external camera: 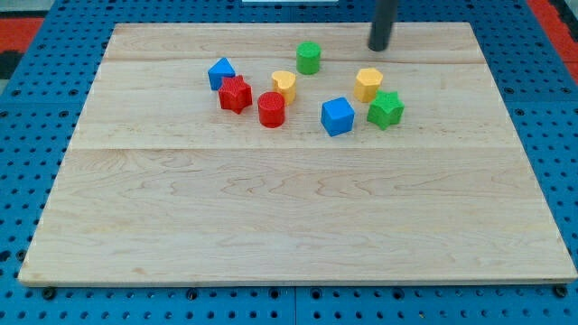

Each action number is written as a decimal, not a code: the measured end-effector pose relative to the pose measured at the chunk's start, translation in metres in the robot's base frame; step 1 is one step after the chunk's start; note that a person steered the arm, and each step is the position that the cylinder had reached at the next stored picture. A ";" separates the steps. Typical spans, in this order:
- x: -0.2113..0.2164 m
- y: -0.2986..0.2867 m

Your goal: Push the yellow hexagon into the green star

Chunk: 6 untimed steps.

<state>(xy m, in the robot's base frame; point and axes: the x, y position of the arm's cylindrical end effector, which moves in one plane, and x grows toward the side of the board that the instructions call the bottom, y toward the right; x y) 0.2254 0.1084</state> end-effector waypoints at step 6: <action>0.131 0.028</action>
